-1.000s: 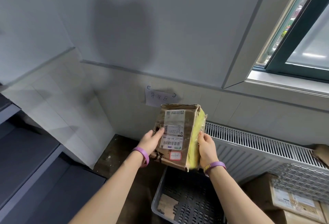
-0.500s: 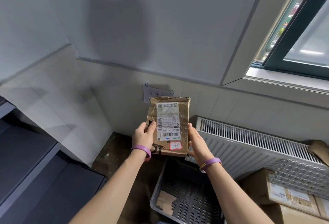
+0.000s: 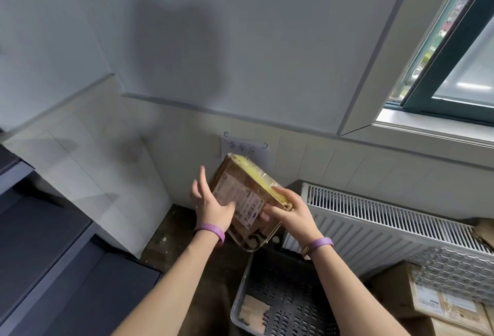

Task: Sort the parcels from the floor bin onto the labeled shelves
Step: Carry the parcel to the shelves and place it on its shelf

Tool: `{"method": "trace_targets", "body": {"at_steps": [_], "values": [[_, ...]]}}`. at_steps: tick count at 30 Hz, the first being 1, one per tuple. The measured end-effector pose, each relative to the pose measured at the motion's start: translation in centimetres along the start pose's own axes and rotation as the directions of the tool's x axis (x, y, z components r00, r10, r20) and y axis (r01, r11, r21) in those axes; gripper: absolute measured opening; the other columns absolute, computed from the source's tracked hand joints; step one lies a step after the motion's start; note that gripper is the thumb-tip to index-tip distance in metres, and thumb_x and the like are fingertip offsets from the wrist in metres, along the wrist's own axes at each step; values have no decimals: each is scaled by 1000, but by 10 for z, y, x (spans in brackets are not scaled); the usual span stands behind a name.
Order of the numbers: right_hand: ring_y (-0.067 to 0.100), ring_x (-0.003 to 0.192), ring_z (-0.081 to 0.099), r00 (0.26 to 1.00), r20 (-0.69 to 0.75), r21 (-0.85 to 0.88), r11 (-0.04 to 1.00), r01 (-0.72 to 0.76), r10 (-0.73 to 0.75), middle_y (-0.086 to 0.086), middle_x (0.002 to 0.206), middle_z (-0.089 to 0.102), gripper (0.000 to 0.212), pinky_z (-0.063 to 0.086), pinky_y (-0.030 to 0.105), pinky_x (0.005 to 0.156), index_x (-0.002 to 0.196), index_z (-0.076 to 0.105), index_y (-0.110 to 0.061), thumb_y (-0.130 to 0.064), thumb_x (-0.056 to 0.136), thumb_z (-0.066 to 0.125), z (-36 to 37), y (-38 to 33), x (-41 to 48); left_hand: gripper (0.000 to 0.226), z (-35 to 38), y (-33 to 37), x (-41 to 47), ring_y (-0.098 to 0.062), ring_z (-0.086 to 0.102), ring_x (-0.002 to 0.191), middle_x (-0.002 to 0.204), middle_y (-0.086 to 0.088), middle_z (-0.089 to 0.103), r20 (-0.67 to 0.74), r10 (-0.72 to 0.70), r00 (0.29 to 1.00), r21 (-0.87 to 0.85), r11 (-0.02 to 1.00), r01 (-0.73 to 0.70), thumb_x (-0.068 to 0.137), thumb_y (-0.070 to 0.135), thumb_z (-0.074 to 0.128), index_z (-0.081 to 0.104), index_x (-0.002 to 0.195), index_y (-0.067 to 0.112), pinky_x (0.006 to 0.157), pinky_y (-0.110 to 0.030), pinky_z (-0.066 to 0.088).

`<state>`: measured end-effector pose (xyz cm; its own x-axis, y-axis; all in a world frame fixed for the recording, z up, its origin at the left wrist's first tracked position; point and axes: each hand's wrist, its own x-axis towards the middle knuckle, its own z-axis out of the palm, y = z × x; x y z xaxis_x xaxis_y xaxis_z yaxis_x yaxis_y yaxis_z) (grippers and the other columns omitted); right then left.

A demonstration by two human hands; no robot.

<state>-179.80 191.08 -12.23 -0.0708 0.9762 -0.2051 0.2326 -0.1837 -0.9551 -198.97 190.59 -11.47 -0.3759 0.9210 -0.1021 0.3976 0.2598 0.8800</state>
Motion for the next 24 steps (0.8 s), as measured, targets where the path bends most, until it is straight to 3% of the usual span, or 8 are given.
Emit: {"method": "trace_targets", "body": {"at_steps": [2,4,7,9,12,15,19,24], "values": [[14,122,49,998,59,-99,994,38,-32,-4,135,44,48,48,31,100,120,61,-35,-24,77,78,-1,-4,3,86,-8,-1,10,-33,-2,145,159,0,-6,30,254,967,311,917,-251,77,22,75,25,143,45,115,-56,15],[11,122,47,992,118,-137,988,64,-48,-6,134,42,43,45,16,91,112,63,-40,-21,76,77,1,-6,4,73,-15,-1,21,-28,-14,145,159,6,-7,197,336,921,476,789,-389,79,32,73,34,140,47,115,-54,-4],[10,124,46,988,134,-188,977,99,-74,-8,132,44,43,38,15,90,110,63,-38,-19,74,77,5,-6,5,51,-17,-3,30,-18,0,147,157,16,16,446,264,855,505,715,-484,87,35,62,45,133,48,113,-50,-12],[13,123,49,991,103,-168,981,99,-83,-8,129,48,42,42,22,95,110,63,-37,-21,74,79,7,-5,7,37,-16,-4,32,-16,26,141,144,17,43,466,247,849,483,733,-479,90,35,57,54,125,45,116,-48,6],[18,121,55,997,62,-72,996,53,-49,-6,131,54,54,48,41,101,121,60,-34,-31,72,83,8,-6,9,16,-18,-10,27,-16,60,104,104,18,70,348,256,902,454,796,-400,86,38,60,68,99,43,88,-30,41],[13,125,49,999,5,-20,998,52,-52,-12,137,50,61,48,30,100,133,49,-34,-41,78,77,10,-11,10,8,-22,-21,21,-19,63,78,78,12,70,175,187,967,418,875,-245,82,40,64,69,84,33,63,-23,42],[14,140,31,997,-63,-98,994,43,-49,-5,154,31,75,29,38,117,150,28,-24,-40,88,67,28,-9,11,40,-40,-32,22,-12,47,49,47,10,50,-125,19,992,255,967,14,84,35,66,52,52,16,46,-20,29],[7,131,47,978,207,143,990,11,-41,-9,145,48,53,44,28,105,138,37,-38,-45,89,56,81,-16,6,43,-71,-33,10,-3,47,50,47,13,53,-315,-94,944,10,995,102,84,33,67,51,47,19,41,-17,26]]}}
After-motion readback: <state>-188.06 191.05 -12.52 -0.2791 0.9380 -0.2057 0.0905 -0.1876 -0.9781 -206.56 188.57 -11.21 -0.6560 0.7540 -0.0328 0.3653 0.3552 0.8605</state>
